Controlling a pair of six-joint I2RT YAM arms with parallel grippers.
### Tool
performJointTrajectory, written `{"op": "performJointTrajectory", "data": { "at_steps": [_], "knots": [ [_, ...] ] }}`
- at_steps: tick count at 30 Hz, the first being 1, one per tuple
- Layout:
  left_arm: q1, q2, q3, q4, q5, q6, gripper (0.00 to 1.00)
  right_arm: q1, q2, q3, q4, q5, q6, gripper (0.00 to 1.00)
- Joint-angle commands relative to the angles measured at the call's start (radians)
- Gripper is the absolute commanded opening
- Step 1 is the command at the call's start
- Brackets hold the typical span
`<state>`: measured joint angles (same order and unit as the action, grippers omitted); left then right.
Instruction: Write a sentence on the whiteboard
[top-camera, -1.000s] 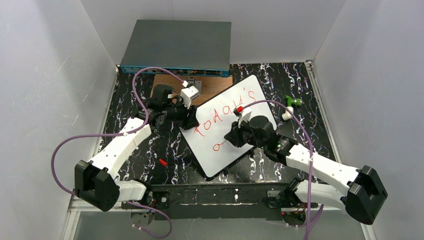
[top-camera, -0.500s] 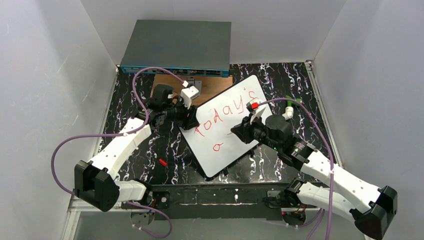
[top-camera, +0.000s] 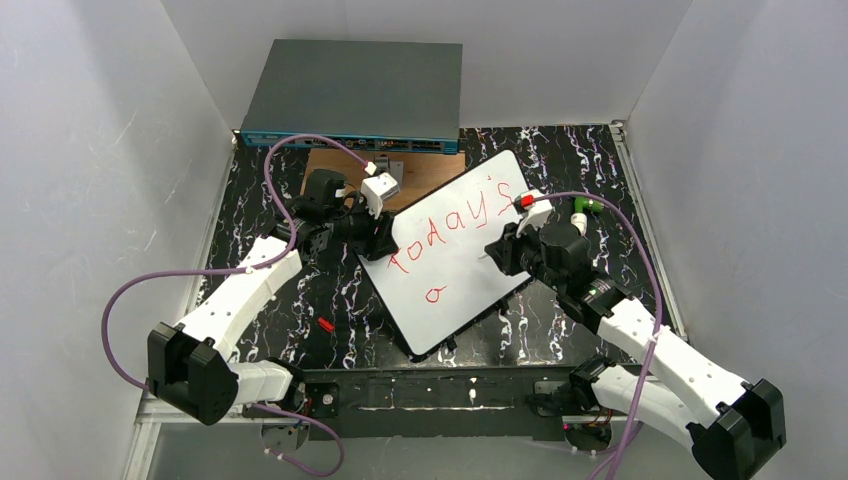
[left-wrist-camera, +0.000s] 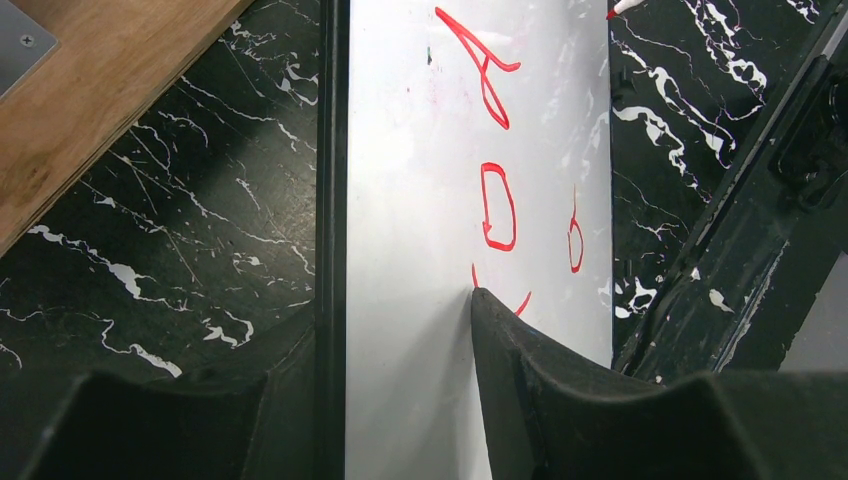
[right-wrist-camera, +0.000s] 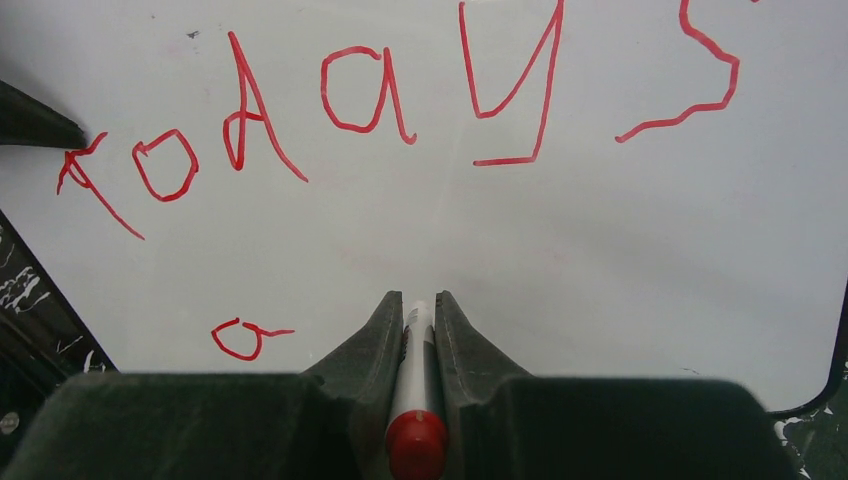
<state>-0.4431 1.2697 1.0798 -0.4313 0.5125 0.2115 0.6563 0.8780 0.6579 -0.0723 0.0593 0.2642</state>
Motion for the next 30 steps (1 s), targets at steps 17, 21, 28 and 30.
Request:
{"op": "performJointTrajectory", "data": {
  "at_steps": [17, 21, 28, 30],
  "knots": [
    [-0.031, -0.033, -0.016, -0.055, 0.036, 0.096, 0.0, -0.014, 0.086, 0.073, 0.092, -0.124, 0.011, 0.01],
    [-0.031, -0.028, -0.012, -0.054, 0.035, 0.098, 0.0, -0.014, 0.112, 0.088, 0.096, -0.117, 0.0, 0.01],
    [-0.031, -0.022, -0.011, -0.049, 0.037, 0.099, 0.0, -0.014, 0.152, 0.109, 0.105, -0.107, -0.008, 0.01],
    [-0.031, -0.02, -0.012, -0.048, 0.037, 0.1, 0.0, -0.014, 0.165, 0.115, 0.109, -0.11, -0.008, 0.01]
  ]
}}
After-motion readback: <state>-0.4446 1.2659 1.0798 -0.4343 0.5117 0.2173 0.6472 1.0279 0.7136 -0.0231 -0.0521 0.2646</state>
